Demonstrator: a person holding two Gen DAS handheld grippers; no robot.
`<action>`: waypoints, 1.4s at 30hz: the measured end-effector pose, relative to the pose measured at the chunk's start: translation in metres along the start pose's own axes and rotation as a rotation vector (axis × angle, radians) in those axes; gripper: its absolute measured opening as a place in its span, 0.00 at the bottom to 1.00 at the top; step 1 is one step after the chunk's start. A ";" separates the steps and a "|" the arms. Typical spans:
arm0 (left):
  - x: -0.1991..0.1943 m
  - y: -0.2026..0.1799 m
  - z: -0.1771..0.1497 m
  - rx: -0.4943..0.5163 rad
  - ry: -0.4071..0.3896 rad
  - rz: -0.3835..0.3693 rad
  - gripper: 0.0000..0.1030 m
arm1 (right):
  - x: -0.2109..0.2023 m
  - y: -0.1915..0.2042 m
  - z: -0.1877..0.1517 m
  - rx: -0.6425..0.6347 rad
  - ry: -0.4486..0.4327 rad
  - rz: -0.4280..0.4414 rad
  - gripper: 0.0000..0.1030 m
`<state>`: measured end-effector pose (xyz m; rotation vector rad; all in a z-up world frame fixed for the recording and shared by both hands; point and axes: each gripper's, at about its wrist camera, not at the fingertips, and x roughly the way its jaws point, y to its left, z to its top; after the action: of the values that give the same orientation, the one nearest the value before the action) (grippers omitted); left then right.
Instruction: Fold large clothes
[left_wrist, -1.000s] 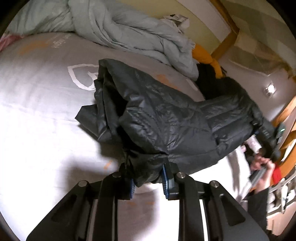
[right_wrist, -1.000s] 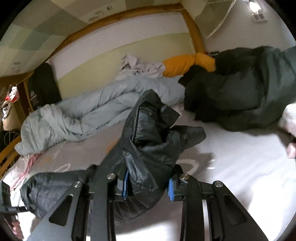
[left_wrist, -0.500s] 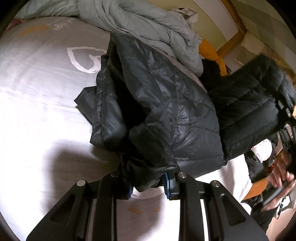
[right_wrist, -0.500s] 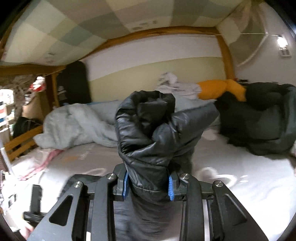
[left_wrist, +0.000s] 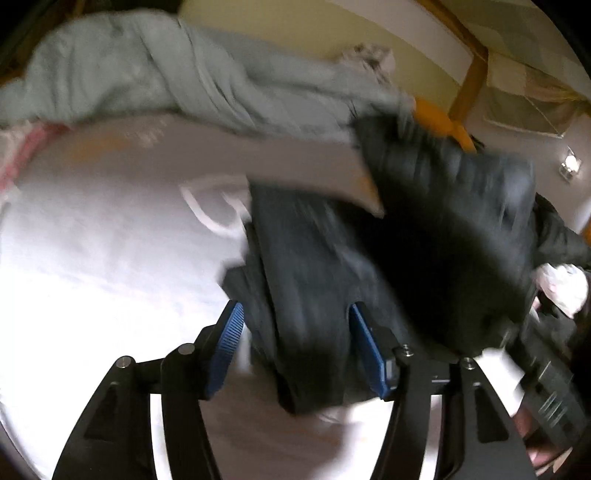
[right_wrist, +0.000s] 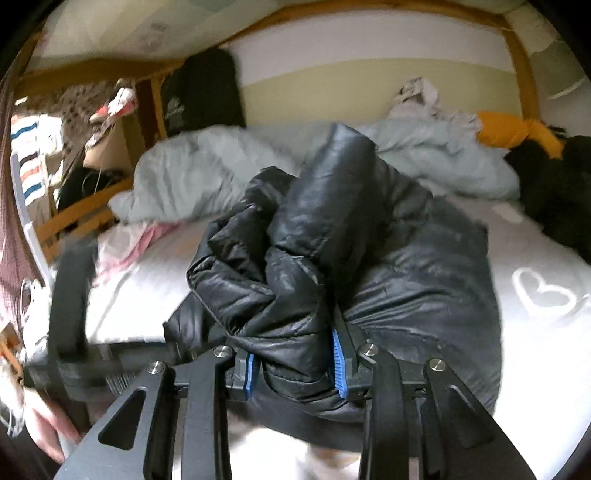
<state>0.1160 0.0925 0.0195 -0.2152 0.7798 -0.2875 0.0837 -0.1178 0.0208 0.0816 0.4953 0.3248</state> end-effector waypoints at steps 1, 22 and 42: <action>-0.007 0.003 0.003 0.001 -0.031 0.021 0.57 | 0.002 0.005 -0.006 -0.016 0.010 0.001 0.32; -0.075 -0.096 0.021 0.247 -0.348 -0.028 0.90 | -0.099 -0.063 0.004 0.094 -0.205 -0.212 0.82; 0.018 -0.039 0.023 0.057 -0.146 0.360 0.93 | -0.065 -0.135 -0.017 0.210 -0.075 -0.269 0.82</action>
<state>0.1379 0.0519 0.0349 -0.0387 0.6510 0.0463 0.0601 -0.2666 0.0141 0.2277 0.4584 0.0054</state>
